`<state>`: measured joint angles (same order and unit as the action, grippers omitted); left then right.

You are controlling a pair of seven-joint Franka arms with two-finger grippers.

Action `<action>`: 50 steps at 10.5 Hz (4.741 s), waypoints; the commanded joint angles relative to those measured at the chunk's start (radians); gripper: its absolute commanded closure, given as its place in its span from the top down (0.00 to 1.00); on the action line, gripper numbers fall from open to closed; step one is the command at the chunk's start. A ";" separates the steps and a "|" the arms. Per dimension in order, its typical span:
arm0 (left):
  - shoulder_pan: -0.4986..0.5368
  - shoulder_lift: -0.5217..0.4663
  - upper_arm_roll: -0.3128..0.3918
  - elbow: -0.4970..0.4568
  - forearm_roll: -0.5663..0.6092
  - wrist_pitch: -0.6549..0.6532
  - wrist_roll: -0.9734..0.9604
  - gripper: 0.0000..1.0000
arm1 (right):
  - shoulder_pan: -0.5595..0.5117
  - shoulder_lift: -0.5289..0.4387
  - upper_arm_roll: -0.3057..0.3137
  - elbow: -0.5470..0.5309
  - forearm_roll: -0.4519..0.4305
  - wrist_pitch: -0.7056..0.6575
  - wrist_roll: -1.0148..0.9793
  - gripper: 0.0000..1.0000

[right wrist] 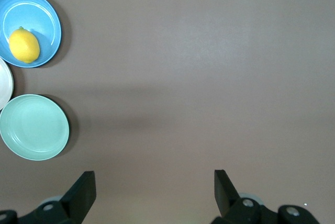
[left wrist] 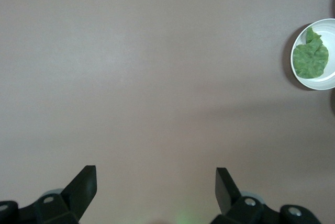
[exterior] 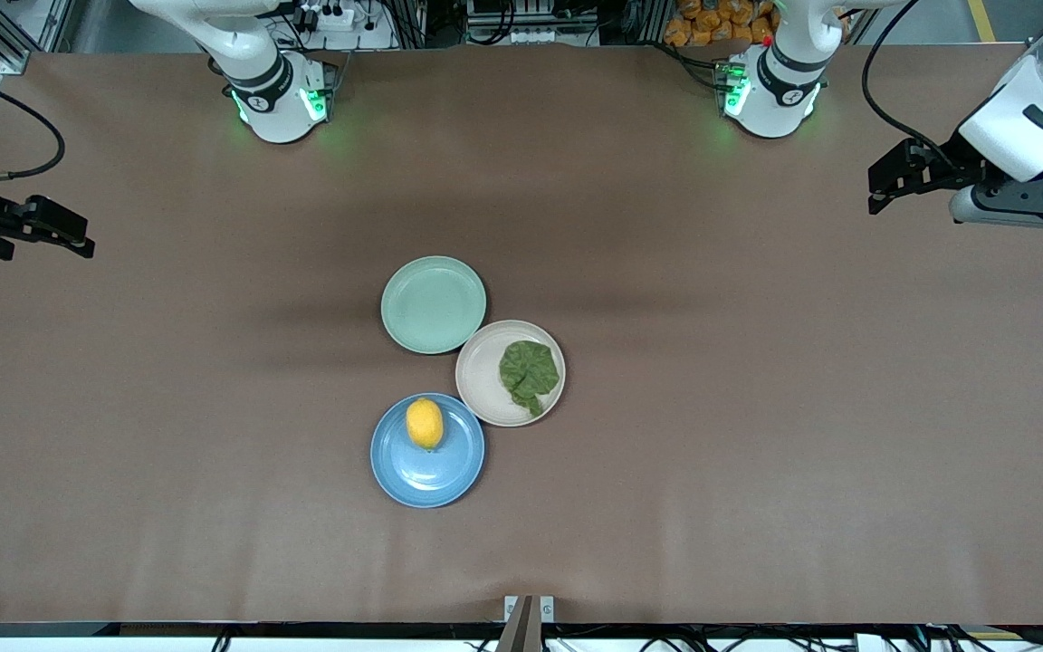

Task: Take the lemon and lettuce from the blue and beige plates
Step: 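Move the left gripper toward the beige plate while the right gripper advances, then lower the left gripper over the lettuce leaf on the beige plate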

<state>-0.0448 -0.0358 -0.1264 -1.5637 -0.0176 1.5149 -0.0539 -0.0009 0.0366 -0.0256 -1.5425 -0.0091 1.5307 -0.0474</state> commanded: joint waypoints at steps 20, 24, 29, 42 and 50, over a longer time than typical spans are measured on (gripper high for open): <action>-0.092 0.184 -0.018 0.039 -0.021 0.048 -0.006 1.00 | -0.007 0.034 0.009 -0.021 0.014 0.042 0.009 1.00; -0.127 0.221 -0.024 0.051 -0.016 0.050 0.008 1.00 | -0.001 0.069 0.010 -0.027 0.029 0.068 0.009 1.00; -0.142 0.276 -0.024 0.057 -0.021 0.085 0.000 1.00 | 0.009 0.118 0.030 -0.028 0.029 0.101 0.009 1.00; -0.299 0.527 -0.029 0.140 -0.047 0.332 -0.165 1.00 | 0.056 0.203 0.032 -0.030 0.055 0.183 0.020 1.00; -0.342 0.586 -0.029 0.139 -0.047 0.407 -0.223 1.00 | 0.094 0.249 0.030 -0.034 0.089 0.213 0.018 1.00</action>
<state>-0.3715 0.5256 -0.1585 -1.4476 -0.0462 1.8958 -0.2291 0.0871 0.2804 0.0069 -1.5703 0.0661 1.7314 -0.0430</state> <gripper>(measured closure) 0.000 0.000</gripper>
